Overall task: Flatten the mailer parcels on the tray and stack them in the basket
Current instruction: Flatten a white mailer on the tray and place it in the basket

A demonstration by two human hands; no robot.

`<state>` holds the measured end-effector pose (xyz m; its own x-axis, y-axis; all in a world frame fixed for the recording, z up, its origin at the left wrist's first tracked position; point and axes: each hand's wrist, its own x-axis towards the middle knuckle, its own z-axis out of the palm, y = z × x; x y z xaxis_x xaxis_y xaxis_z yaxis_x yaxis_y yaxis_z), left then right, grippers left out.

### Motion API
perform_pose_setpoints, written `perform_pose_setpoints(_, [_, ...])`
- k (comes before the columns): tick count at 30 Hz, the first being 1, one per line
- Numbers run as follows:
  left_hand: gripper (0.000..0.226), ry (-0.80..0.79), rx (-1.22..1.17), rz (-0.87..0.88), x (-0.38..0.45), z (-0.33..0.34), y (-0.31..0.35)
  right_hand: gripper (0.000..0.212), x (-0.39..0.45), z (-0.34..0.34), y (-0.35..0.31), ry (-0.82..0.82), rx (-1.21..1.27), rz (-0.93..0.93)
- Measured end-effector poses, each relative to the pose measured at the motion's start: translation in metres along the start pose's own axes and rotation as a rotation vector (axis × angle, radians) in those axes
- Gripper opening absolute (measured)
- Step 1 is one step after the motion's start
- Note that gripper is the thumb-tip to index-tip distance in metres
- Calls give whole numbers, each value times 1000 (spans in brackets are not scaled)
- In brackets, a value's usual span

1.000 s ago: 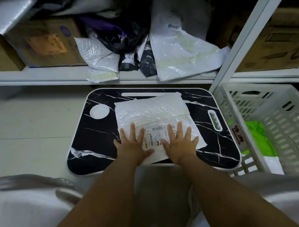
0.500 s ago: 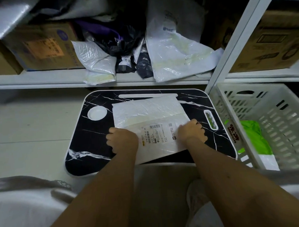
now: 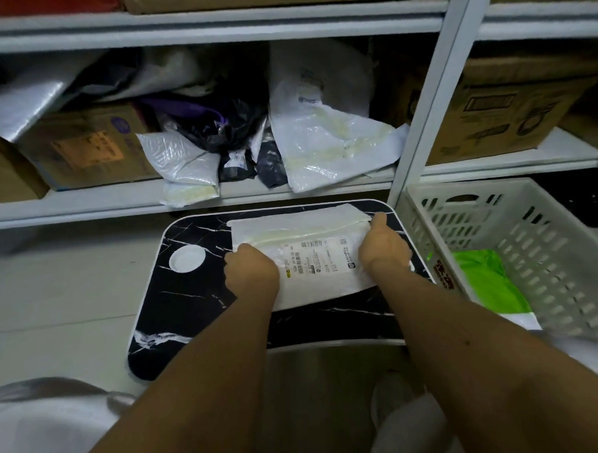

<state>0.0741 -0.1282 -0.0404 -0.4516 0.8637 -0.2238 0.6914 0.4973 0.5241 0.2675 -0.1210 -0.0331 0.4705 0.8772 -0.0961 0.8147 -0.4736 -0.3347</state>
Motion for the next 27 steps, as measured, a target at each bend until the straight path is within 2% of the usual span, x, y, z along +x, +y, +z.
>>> perform_pose_setpoints(3, [32, 43, -32, 71, -14, -4, 29, 38, 12, -26, 13, 71, -61, -87])
perform_pose_setpoints(6, [36, 65, -45, 160, -30, -5, 62, 33, 28, -58, 30, 144, -92, -92])
perform_pose_setpoints(10, [34, 52, -46, 338, -56, 3, 113, 32, 53, -103, 68, 233, -125, -7])
perform_pose_setpoints(15, [31, -80, 43, 588, -90, 41, 187, 31, 82, -145, 151, 328, -159, 185])
perform_pose_setpoints(21, [15, -195, 256, 837, -126, 114, 247, 33, 104, -135, 253, 314, -213, 443])
perform_pose_setpoints(27, [19, -243, 601, 1049, -136, 188, 278, 31, 131, -90, 313, 221, -224, 527])
